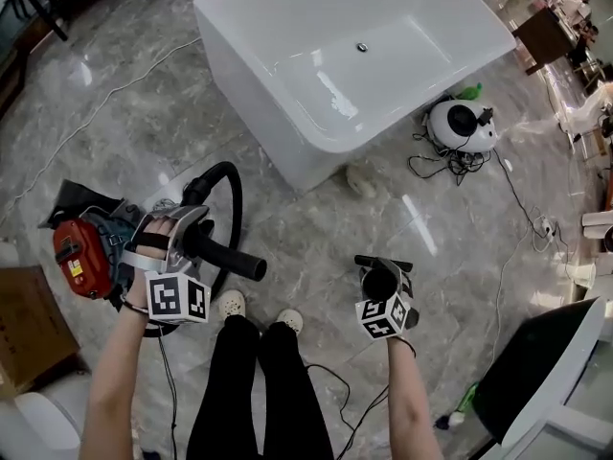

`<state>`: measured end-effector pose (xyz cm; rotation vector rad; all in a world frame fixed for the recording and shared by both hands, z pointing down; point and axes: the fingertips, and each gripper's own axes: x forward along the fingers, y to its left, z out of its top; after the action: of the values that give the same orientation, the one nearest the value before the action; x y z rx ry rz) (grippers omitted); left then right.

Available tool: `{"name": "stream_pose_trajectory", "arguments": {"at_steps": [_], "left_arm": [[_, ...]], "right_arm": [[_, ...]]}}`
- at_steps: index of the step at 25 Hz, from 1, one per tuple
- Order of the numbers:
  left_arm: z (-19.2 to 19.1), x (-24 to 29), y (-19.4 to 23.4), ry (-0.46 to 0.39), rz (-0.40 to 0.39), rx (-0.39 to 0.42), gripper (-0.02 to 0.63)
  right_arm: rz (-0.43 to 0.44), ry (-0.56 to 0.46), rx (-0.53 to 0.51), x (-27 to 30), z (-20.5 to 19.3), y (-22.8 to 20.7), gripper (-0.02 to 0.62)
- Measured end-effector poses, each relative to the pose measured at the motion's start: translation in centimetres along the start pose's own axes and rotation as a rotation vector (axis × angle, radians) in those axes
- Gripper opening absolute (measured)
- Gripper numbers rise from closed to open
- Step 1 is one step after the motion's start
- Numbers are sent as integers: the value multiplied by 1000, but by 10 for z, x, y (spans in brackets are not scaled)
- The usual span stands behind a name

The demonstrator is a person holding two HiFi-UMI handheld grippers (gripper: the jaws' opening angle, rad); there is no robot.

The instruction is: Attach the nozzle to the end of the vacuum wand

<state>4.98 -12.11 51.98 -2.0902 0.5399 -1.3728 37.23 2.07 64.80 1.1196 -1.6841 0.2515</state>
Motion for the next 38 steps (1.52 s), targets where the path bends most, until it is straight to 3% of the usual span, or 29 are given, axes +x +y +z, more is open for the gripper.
{"name": "stream_pose_trajectory", "arguments": {"at_steps": [4,15,26,34,38], "left_arm": [[3,-3,8,67,13,136,135],[5,1,48,175,65,284,135],[6,1,58,206,64,381,137],[-3,13,59,263,56,533,137],[-4,17,71,285,94,609,137]], "right_arm": [[53,90,-87,3,-23,4,167],[182,216,-292,7,-58,41,167],[293,317,-329,20,-69,65,167],[353,338,-359,22,-59,77,167],[394,368,-377,21,-63,79,167]]}}
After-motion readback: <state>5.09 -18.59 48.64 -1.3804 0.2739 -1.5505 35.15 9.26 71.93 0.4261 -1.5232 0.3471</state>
